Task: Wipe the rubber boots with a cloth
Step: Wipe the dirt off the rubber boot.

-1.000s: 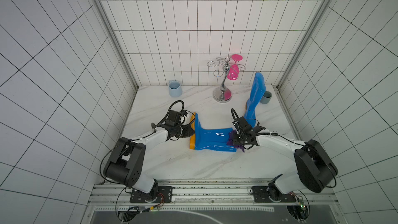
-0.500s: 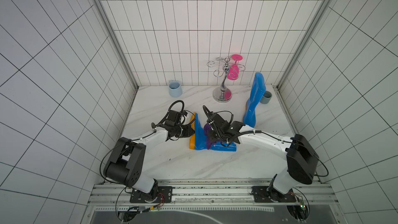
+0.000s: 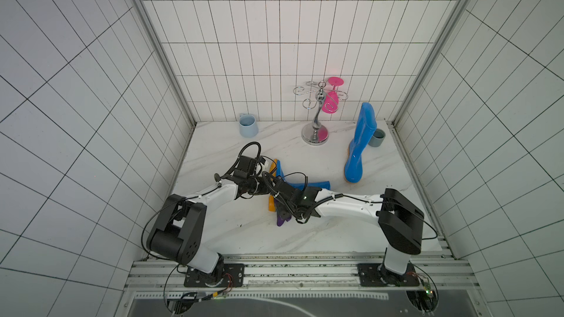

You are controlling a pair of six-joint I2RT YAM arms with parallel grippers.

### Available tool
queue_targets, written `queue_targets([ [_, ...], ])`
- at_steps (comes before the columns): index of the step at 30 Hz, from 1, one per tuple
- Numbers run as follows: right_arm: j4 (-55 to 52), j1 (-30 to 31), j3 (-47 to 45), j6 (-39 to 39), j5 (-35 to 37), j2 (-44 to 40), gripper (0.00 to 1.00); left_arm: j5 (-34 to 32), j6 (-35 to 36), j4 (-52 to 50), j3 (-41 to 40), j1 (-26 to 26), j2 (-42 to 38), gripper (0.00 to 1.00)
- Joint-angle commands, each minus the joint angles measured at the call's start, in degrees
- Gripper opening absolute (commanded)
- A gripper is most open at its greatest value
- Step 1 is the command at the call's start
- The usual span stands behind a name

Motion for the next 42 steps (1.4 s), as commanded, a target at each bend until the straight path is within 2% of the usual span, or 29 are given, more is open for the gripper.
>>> queue_targets([
  [1, -2.8, 0.3, -6.3, 2.9, 5.4, -1.1, 0.0, -4.2, 1.0, -2.1, -0.3, 0.5, 1.7, 0.14],
  [13, -6.6, -1.2, -22.0, 10.5, 14.6, -12.6, 0.0, -4.2, 1.1, -2.3, -0.3, 0.6, 1.6, 0.14],
  [19, -10.9, -5.0, -28.7, 14.7, 14.4, -20.5, 0.0, -4.1, 1.0, -2.1, -0.2, 0.6, 1.7, 0.15],
  [24, -13.1, -8.3, -29.7, 15.3, 14.1, -24.5, 0.0, -4.0, 1.0, -2.2, -0.2, 0.6, 1.7, 0.14],
  [32, -13.3, -10.9, -26.0, 11.5, 14.2, -28.4, 0.0, -3.8, 1.0, -2.2, -0.2, 0.6, 1.8, 0.14],
  [38, -13.3, -9.6, -11.9, 6.3, 13.1, -22.5, 0.0, -4.1, 1.0, -2.3, -0.3, 0.7, 1.7, 0.15],
  [42, -6.8, -7.8, -5.5, 3.1, 8.9, -19.1, 0.0, -4.4, 1.1, -2.5, -0.2, 0.7, 1.6, 0.14],
])
